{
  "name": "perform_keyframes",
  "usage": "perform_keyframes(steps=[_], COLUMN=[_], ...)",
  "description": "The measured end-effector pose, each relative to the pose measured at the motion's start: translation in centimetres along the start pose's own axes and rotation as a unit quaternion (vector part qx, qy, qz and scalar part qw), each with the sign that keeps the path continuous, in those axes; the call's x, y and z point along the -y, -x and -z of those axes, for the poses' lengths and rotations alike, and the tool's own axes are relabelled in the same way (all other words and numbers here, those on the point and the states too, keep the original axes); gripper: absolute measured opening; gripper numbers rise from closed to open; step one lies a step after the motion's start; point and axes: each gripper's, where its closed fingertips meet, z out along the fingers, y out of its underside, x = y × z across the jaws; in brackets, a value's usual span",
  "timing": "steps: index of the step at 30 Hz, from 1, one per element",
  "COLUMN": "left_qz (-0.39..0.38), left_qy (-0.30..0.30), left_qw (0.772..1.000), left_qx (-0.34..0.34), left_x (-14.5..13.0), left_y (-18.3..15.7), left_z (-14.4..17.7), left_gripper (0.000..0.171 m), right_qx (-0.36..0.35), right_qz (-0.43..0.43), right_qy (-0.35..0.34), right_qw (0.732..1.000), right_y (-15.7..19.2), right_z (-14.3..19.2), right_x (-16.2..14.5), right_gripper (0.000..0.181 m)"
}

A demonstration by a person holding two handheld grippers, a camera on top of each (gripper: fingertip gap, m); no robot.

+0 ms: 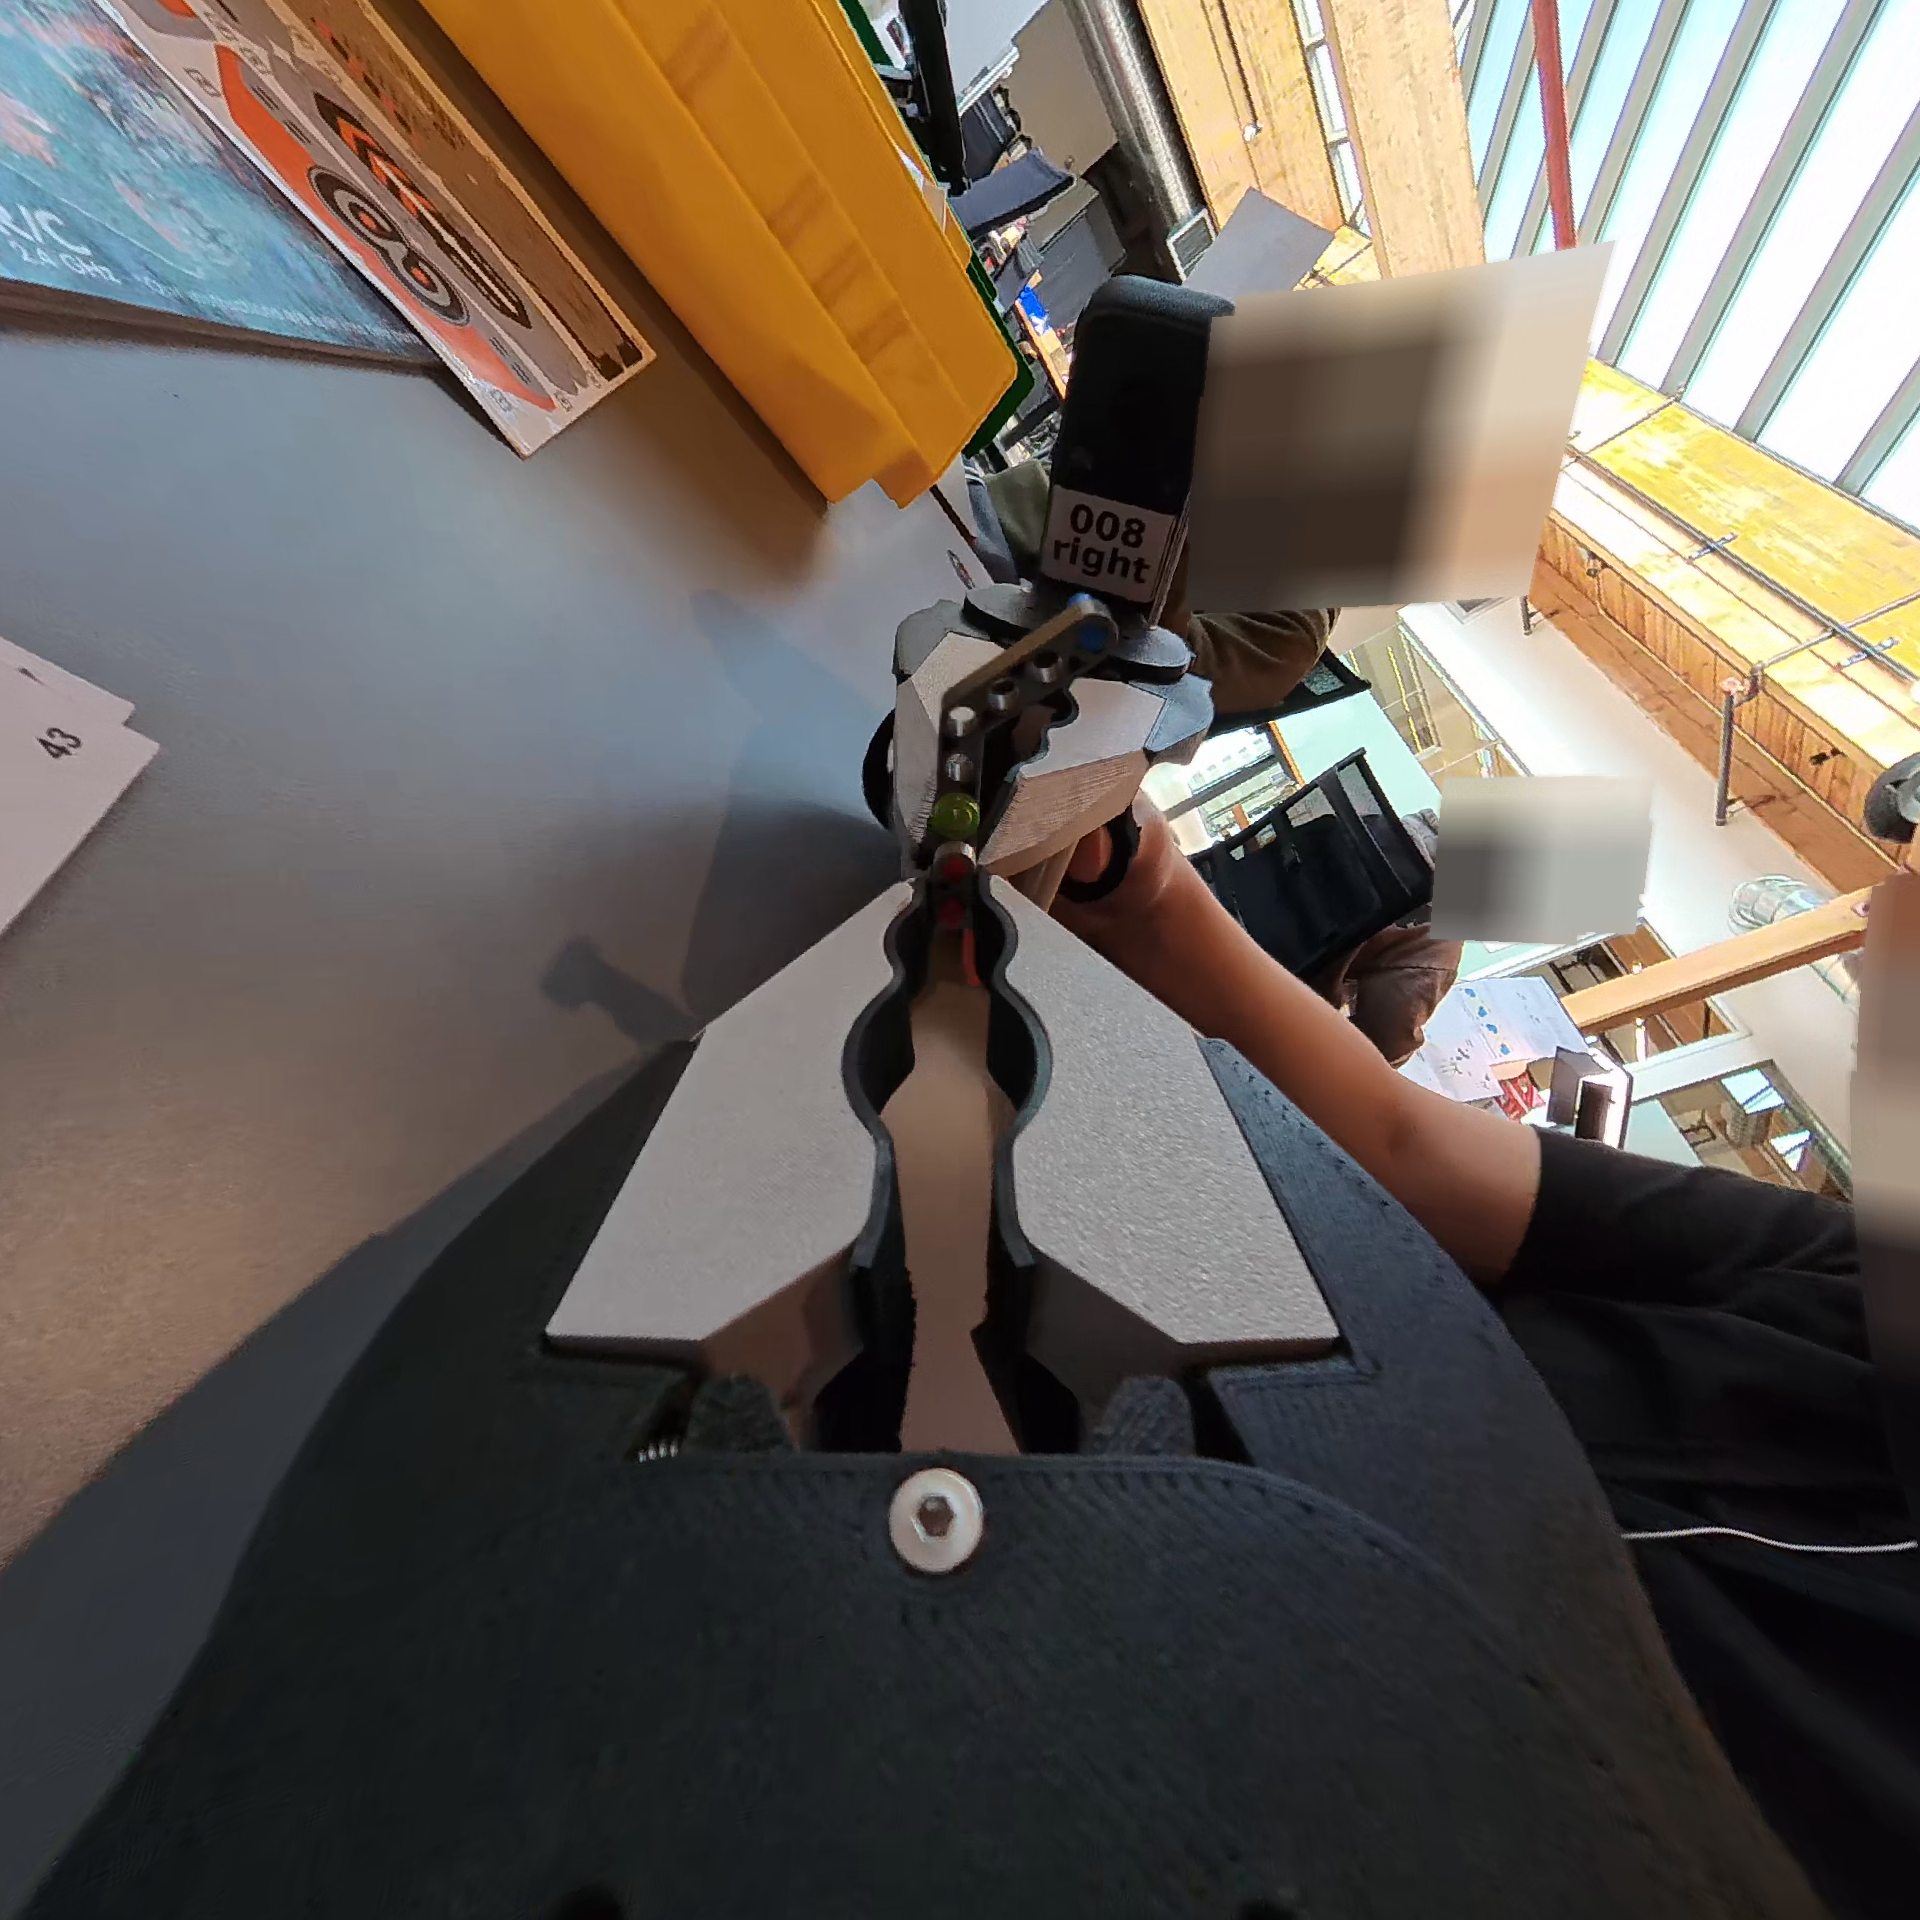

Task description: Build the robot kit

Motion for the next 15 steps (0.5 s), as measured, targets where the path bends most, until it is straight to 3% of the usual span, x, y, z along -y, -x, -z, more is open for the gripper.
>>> perform_keyframes(steps=[7,15], left_qz=[0.012,0.000], left_qy=[-0.001,-0.005], left_qw=[1.000,1.000], left_qx=[-0.017,0.004], left_x=[0.23,0.11], left_y=[-0.25,0.42], left_z=[-0.15,-0.18], left_gripper=[0.006,0.006], right_qx=[0.016,-0.035], right_qz=[-0.024,0.006], right_qy=[-0.011,-0.009], right_qw=[1.000,0.999], right_y=[0.10,-0.55], right_z=[0.24,0.09], right_x=[0.25,-0.02], right_gripper=[0.006,0.006])
